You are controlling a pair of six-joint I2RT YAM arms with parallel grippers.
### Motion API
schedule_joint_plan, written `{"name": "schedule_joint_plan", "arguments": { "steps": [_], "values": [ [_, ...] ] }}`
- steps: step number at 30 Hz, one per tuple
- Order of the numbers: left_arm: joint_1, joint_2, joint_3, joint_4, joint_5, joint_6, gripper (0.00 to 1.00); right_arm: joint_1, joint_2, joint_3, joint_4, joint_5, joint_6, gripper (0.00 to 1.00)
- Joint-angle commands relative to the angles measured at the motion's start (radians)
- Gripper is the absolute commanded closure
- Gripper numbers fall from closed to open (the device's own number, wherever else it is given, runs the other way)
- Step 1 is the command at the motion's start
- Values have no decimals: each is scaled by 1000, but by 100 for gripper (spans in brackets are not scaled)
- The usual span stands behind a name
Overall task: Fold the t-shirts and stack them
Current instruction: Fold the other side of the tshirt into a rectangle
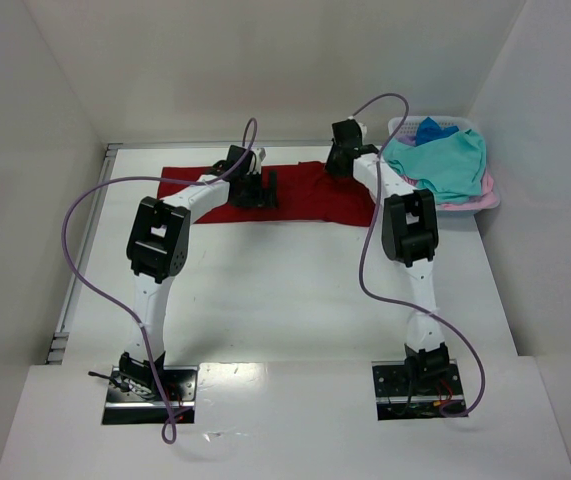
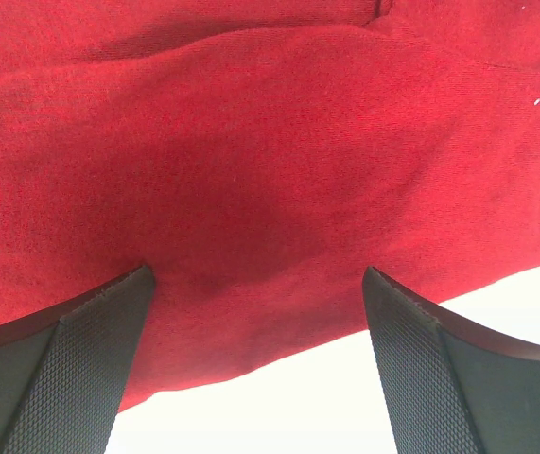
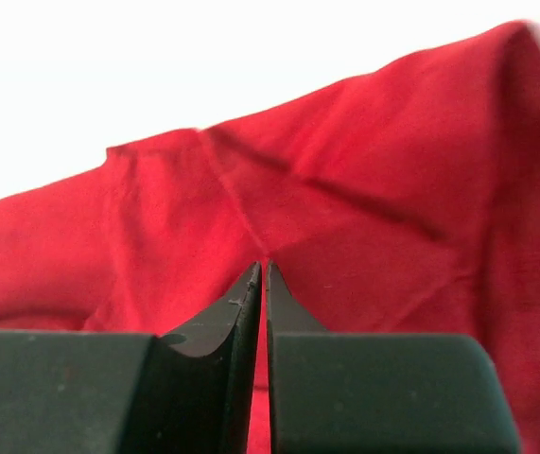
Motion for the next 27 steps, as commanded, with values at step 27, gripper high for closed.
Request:
{"name": "schedule_joint_plan", "arguments": {
  "steps": [27],
  "values": [
    [19, 55, 9, -33, 1, 22, 1, 5, 79, 256, -73, 369, -152, 86]
  ]
}}
